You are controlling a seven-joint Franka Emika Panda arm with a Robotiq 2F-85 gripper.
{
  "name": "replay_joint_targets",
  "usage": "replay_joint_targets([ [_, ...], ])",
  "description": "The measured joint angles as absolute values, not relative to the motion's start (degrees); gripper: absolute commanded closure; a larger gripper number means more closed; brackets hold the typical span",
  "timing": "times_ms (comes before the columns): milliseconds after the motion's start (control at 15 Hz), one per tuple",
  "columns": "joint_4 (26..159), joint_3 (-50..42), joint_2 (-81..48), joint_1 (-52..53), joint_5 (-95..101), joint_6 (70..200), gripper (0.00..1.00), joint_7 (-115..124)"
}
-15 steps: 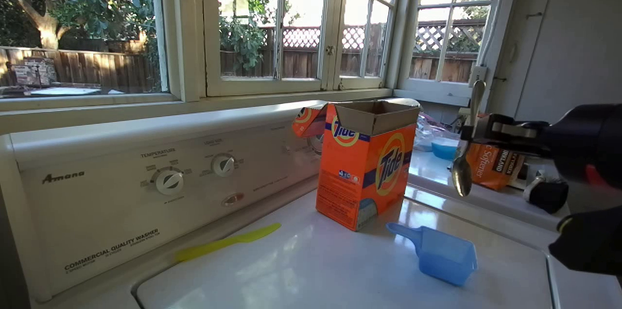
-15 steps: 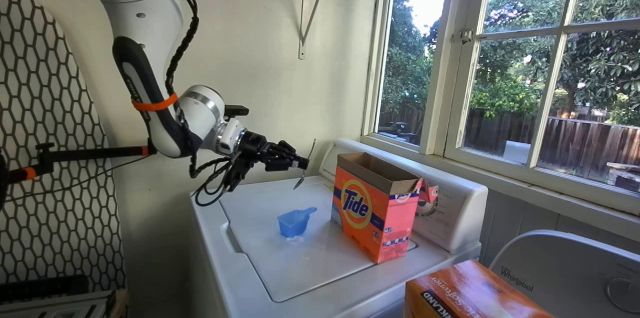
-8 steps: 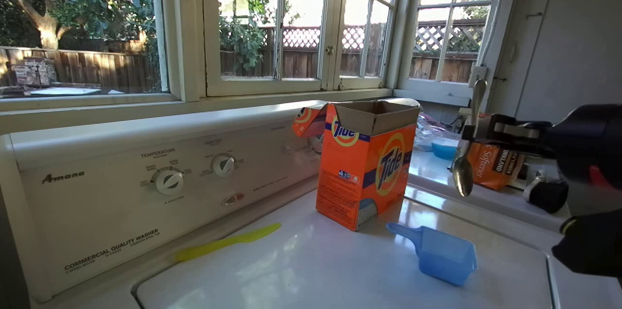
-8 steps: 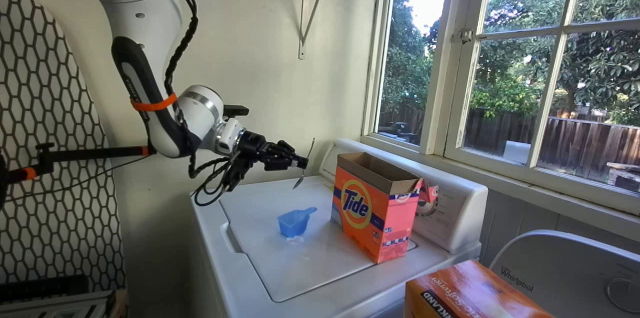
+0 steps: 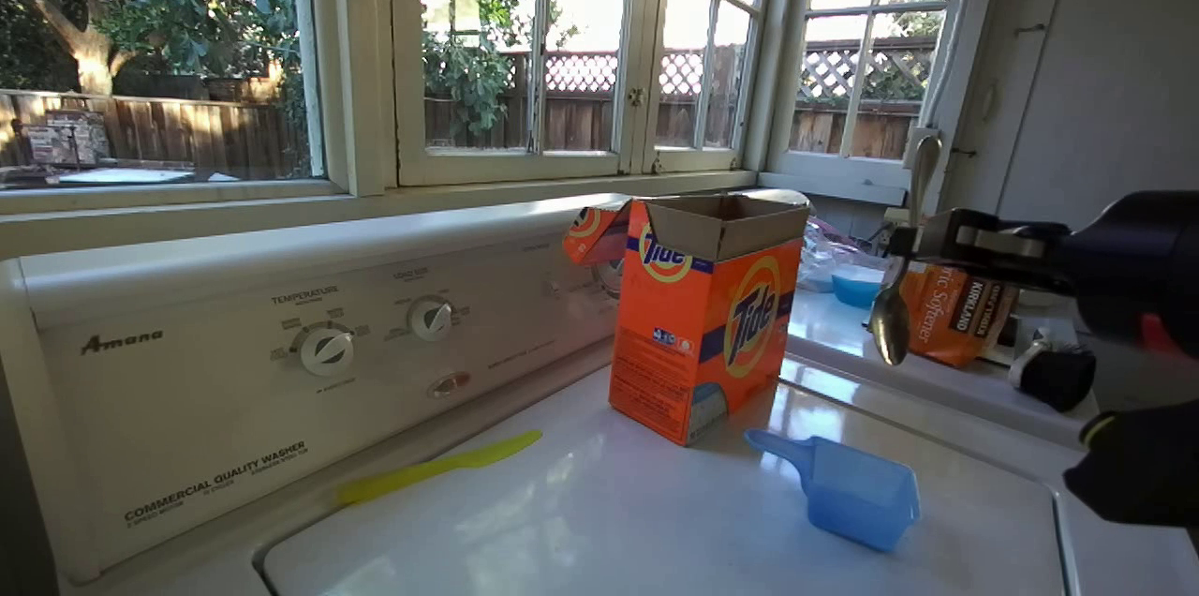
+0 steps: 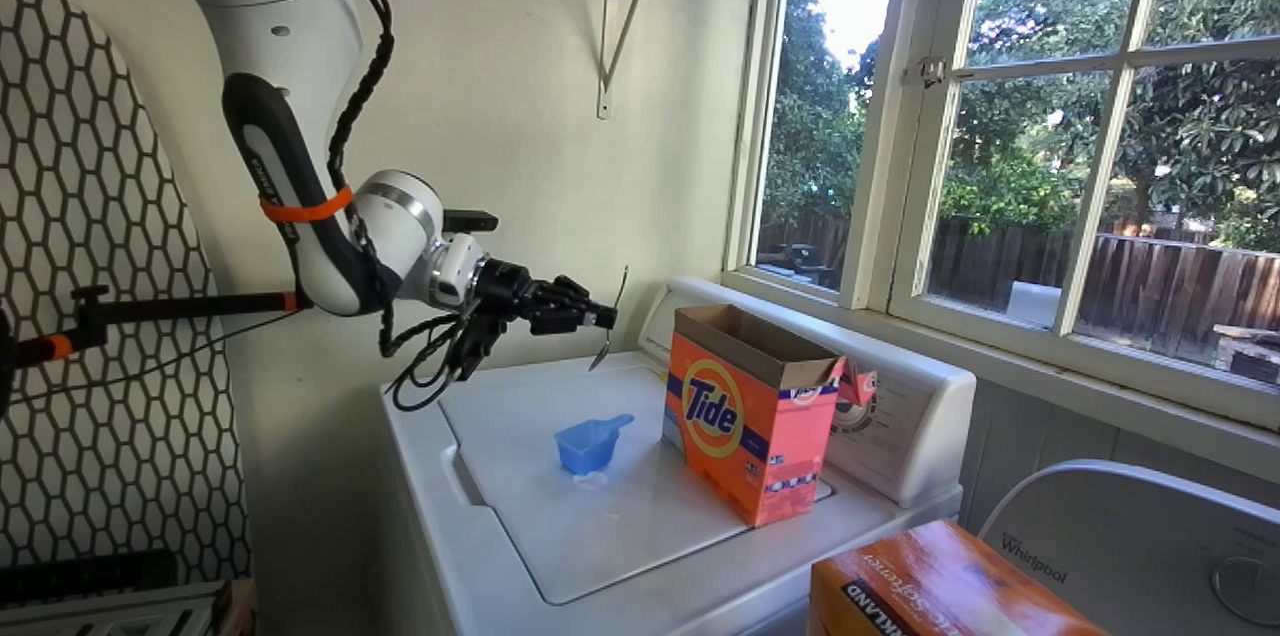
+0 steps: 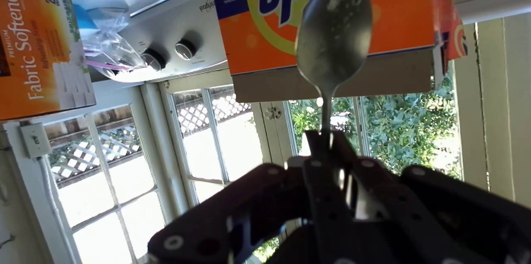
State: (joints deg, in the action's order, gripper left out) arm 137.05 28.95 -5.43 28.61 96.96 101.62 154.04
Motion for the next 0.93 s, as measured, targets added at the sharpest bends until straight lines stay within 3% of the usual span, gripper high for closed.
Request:
replay_joint_targets([
  [933, 137.1, 28.1, -4.8, 27.3, 97.1, 106.0, 0.98, 154.8],
])
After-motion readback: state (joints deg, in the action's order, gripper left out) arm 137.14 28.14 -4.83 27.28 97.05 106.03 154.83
